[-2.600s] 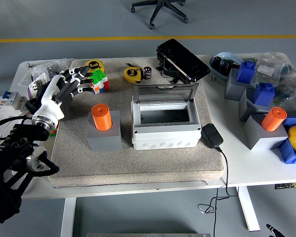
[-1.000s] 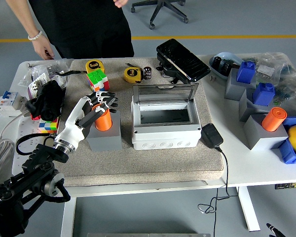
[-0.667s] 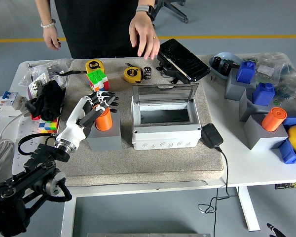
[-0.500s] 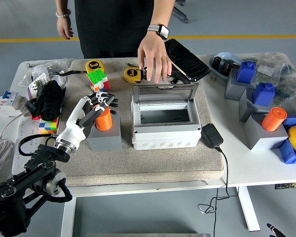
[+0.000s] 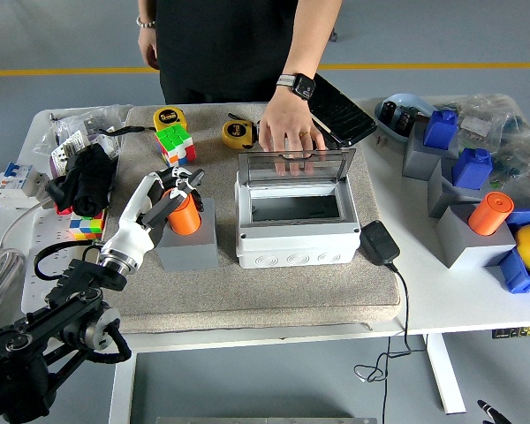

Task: Fetch the battery,place it into the box,close the lid of the box

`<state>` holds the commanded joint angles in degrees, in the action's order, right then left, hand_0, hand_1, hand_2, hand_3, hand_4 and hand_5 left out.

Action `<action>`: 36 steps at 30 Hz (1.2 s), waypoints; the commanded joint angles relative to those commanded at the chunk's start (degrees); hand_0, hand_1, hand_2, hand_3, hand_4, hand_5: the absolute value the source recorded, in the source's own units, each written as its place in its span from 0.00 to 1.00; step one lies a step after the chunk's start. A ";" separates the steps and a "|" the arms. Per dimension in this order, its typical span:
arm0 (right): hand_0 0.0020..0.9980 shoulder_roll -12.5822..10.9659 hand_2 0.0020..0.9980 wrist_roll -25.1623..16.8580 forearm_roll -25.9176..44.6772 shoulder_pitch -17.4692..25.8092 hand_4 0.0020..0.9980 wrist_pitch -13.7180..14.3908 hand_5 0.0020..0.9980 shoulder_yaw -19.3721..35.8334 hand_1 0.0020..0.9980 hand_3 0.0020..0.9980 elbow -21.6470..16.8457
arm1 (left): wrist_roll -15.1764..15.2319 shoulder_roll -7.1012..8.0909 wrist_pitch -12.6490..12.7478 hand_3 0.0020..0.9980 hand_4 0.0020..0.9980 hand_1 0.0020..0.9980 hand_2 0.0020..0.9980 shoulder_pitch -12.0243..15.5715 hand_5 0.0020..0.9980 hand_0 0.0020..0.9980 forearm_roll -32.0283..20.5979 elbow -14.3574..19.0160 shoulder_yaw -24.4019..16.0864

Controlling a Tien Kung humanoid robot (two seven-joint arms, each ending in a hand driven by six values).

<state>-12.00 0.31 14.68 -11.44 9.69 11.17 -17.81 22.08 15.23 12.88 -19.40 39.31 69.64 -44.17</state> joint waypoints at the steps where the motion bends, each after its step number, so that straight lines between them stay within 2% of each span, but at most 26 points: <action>1: 0.58 0.01 0.65 0.00 0.02 -0.02 0.94 -0.01 0.50 -0.03 0.64 0.58 0.00 | 0.03 0.01 0.00 0.30 1.00 0.22 0.27 -0.04 0.53 0.21 -0.02 -0.03 0.04; 8: 0.58 0.00 0.65 -0.05 -0.10 0.01 0.94 0.00 0.50 0.27 0.64 0.58 -0.01 | -0.26 -0.12 0.03 0.28 1.00 0.22 0.28 -0.35 0.52 0.20 0.08 -0.11 0.38; 9: 0.58 0.00 0.65 -0.07 -0.11 0.02 0.94 0.00 0.50 0.34 0.64 0.58 -0.02 | -0.34 -0.15 0.00 0.26 1.00 0.21 0.27 -0.40 0.52 0.14 0.07 -0.12 0.41; 14: 0.58 0.00 0.65 -0.08 -0.14 0.10 0.94 0.00 0.50 0.50 0.64 0.58 0.00 | -1.35 -0.40 -0.47 0.26 1.00 0.21 0.27 -0.55 0.52 0.14 0.23 -0.14 0.45; 15: 0.58 -0.01 0.65 -0.08 -0.16 0.12 0.94 0.00 0.50 0.53 0.64 0.58 0.00 | -1.66 -0.43 -0.64 0.21 1.00 0.18 0.23 -0.58 0.51 0.06 0.25 -0.16 0.48; 20: 0.58 0.00 0.65 -0.12 -0.17 0.19 0.94 -0.03 0.50 0.60 0.64 0.58 0.01 | -2.53 -0.55 -1.15 0.21 1.00 0.18 0.23 -0.48 0.51 0.06 0.36 -0.19 0.33; 21: 0.58 -0.01 0.65 -0.12 -0.16 0.17 0.95 -0.04 0.50 0.59 0.64 0.58 0.01 | -2.67 -0.55 -1.37 0.21 1.00 0.14 0.20 -0.48 0.42 0.04 0.56 -0.23 0.19; 25: 0.58 -0.02 0.65 -0.15 -0.19 0.11 0.95 -0.09 0.50 0.64 0.64 0.58 0.03 | -3.51 -0.56 -2.75 0.21 1.00 0.14 0.20 -0.53 0.42 0.04 1.76 -0.25 -0.12; 27: 0.58 -0.02 0.65 -0.15 -0.18 0.09 0.95 -0.12 0.50 0.64 0.64 0.58 0.03 | -3.48 -0.63 -2.64 0.21 1.00 0.14 0.20 -0.61 0.42 0.04 2.83 -0.23 0.01; 28: 0.58 -0.02 0.65 -0.17 -0.26 0.08 0.95 -0.11 0.50 0.70 0.64 0.58 0.03 | -3.41 -0.65 -2.53 0.23 1.00 0.14 0.21 -0.61 0.24 0.04 3.22 -0.18 0.02; 32: 0.58 -0.04 0.65 -0.23 -0.14 0.11 0.95 -0.15 0.50 0.69 0.64 0.58 0.03 | -3.01 -0.68 -2.33 0.23 1.00 0.14 0.21 -0.61 0.24 0.04 3.42 -0.17 -0.06; 33: 0.58 -0.04 0.65 -0.23 -0.15 0.11 0.95 -0.14 0.50 0.69 0.64 0.58 0.04 | -2.94 -0.68 -2.29 0.22 0.98 0.15 0.21 -0.62 0.00 0.05 3.41 -0.18 -0.09; 36: 0.58 -0.04 0.65 -0.23 -0.17 0.13 0.95 -0.14 0.50 0.66 0.64 0.58 0.05 | -2.88 -0.74 -2.34 0.22 0.98 0.15 0.21 -0.63 0.00 0.05 3.55 -0.23 -0.21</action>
<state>-12.04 0.08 14.51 -11.31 9.55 11.82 -17.77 19.20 14.49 10.54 -20.03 42.86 69.41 -44.38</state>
